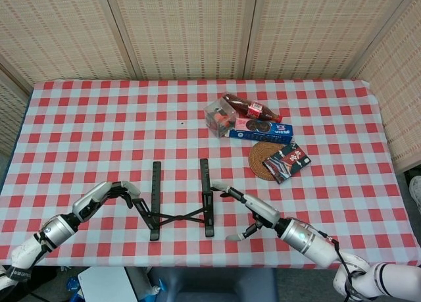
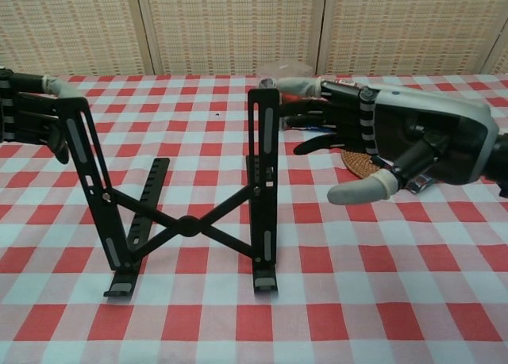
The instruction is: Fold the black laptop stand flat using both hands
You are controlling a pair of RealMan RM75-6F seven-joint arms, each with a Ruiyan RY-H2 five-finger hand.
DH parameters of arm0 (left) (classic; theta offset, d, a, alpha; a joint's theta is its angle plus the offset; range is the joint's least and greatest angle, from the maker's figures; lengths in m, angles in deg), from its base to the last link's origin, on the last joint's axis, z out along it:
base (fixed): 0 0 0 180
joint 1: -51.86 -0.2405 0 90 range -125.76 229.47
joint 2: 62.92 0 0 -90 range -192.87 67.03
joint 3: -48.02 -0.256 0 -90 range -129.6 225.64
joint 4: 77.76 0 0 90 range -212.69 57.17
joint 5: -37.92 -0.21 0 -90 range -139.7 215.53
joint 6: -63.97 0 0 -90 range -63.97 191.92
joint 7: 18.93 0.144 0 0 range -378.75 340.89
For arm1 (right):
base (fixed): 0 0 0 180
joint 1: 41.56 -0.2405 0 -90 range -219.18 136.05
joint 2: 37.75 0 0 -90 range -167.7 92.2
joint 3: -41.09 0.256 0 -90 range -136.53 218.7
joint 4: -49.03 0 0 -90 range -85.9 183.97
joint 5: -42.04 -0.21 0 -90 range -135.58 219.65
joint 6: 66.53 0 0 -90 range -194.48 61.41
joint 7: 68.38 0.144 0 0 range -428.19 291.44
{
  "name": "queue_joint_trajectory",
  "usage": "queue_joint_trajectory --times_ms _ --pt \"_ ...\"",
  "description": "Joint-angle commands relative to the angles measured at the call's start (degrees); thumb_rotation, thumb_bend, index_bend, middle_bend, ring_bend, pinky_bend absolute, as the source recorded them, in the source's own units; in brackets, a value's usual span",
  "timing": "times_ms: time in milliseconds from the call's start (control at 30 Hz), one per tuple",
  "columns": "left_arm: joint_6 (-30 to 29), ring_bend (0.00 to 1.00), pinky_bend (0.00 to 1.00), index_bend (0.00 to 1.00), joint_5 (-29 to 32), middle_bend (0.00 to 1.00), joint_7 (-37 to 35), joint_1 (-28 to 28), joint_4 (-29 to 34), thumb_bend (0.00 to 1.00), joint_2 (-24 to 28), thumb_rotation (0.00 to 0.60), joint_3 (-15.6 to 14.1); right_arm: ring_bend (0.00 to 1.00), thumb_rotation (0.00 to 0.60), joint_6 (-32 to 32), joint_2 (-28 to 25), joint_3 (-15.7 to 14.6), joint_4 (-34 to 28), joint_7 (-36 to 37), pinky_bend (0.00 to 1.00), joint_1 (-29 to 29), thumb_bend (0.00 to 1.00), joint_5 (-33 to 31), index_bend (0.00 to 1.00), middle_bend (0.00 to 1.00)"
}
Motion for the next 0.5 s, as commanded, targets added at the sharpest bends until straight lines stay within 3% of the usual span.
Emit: queue_joint_trajectory --times_ms 33,200,500 --pt "-0.4 0.49 0.4 0.36 -0.23 0.45 0.42 -0.23 0.4 0.17 0.33 0.037 -0.48 0.0 0.6 -0.97 -2.25 -0.15 -1.68 -1.35 0.1 0.01 0.04 0.1 0.0 0.08" --pt "-1.72 0.49 0.4 0.36 -0.85 0.45 1.15 -0.64 1.4 0.17 1.0 0.041 -1.25 0.0 0.6 -0.66 -3.37 1.1 -2.79 -2.55 0.1 -0.85 0.04 -1.38 0.0 0.08" --pt "-2.61 0.49 0.4 0.36 -1.48 0.45 2.24 -0.81 2.92 0.17 1.92 0.04 -2.23 0.0 0.6 3.57 2.66 2.71 1.08 -0.83 0.1 -4.95 0.04 -2.31 0.0 0.08"
